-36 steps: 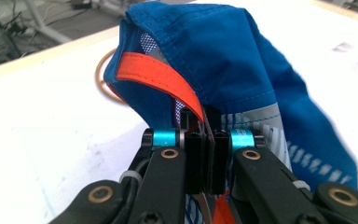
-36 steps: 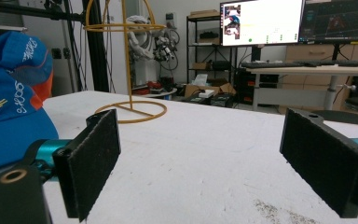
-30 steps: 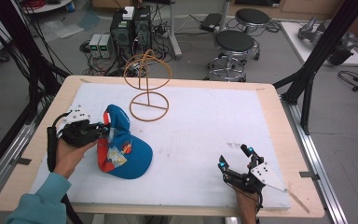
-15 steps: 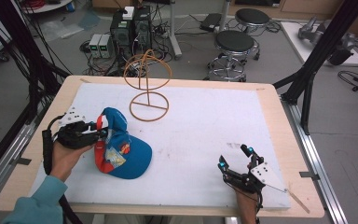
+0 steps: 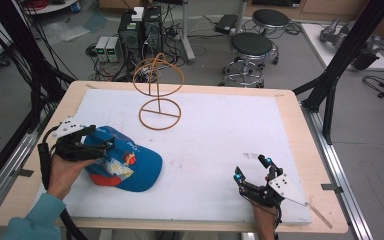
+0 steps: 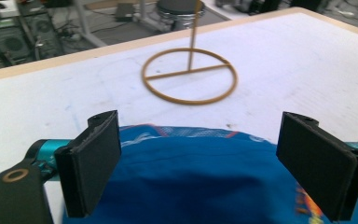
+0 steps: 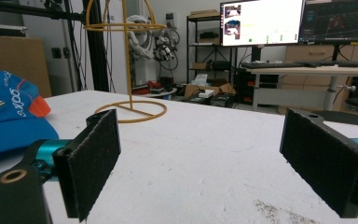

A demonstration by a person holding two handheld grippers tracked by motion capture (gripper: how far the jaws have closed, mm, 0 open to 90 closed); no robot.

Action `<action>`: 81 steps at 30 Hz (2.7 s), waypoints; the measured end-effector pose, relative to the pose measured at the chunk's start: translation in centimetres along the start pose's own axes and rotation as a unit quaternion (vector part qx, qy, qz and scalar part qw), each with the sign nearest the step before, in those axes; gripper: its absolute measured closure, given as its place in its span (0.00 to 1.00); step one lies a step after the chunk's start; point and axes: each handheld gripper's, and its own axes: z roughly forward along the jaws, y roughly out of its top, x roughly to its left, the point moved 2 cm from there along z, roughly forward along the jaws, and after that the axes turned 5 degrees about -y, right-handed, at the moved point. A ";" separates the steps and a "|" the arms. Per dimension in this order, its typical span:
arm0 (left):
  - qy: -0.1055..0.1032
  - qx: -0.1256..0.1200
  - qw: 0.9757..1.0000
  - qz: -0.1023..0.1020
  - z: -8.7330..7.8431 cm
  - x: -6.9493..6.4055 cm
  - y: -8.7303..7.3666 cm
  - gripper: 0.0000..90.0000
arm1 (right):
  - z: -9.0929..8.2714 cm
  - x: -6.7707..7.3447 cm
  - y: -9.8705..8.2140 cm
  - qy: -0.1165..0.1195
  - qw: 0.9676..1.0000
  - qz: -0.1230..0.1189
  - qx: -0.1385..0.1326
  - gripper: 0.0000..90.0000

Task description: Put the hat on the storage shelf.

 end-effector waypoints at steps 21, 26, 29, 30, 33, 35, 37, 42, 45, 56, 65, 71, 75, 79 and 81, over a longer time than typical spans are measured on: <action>-0.062 0.072 0.993 0.067 2.7 -4.9 -3.5 0.18 | 0.0 0.0 0.0 0.001 1.000 0.003 0.000 0.13; -0.072 0.086 0.992 0.053 2.8 -4.7 -4.2 0.24 | 0.0 0.0 0.0 0.001 1.000 0.003 0.000 0.12; -0.078 0.090 0.993 0.027 2.8 -4.5 -4.8 0.28 | 0.0 0.0 0.0 0.001 1.000 0.003 0.000 0.13; -0.080 0.097 0.992 0.025 2.9 -4.4 -4.9 0.28 | 0.0 0.0 0.0 0.001 1.000 0.002 0.000 0.13; -0.081 0.097 0.992 0.017 3.0 -4.6 -5.0 0.29 | 0.0 0.0 0.0 0.001 1.000 0.002 0.000 0.13; -0.085 0.098 0.991 0.017 2.9 -4.7 -4.9 0.33 | 0.0 0.0 0.0 0.001 1.000 0.001 0.000 0.13; -0.092 0.096 0.991 0.012 2.9 -4.6 -4.9 0.42 | 0.0 0.0 0.0 0.001 1.000 0.003 0.000 0.12; -0.103 0.095 0.990 0.002 3.0 -4.5 -4.9 0.67 | 0.0 0.0 0.0 0.001 1.000 0.002 0.000 0.13; -0.108 0.090 0.990 0.004 3.1 -4.6 -4.9 0.78 | 0.0 0.0 0.0 0.001 1.000 0.003 0.000 0.13; -0.122 0.071 0.990 0.005 2.9 -4.9 -4.5 0.98 | 0.0 0.0 0.0 0.001 1.000 0.003 0.000 0.13; -0.130 0.031 0.991 -0.003 1.9 -4.5 -2.2 0.98 | 0.0 0.0 0.0 0.001 1.000 0.003 0.000 0.12; -0.131 0.013 0.991 0.014 1.4 -4.8 0.4 0.98 | 0.0 0.0 0.0 0.001 1.000 0.003 0.000 0.13; -0.133 -0.010 0.991 0.019 0.9 -4.9 2.2 0.98 | 0.0 0.0 0.0 0.001 1.000 0.003 0.000 0.13; -0.125 -0.024 0.991 0.026 0.6 -5.0 3.8 0.98 | 0.0 0.0 0.0 0.001 1.000 0.003 0.000 0.12; -0.120 -0.031 0.992 0.030 0.5 -4.9 4.6 0.98 | 0.0 0.0 0.0 0.001 1.000 0.003 -0.001 0.13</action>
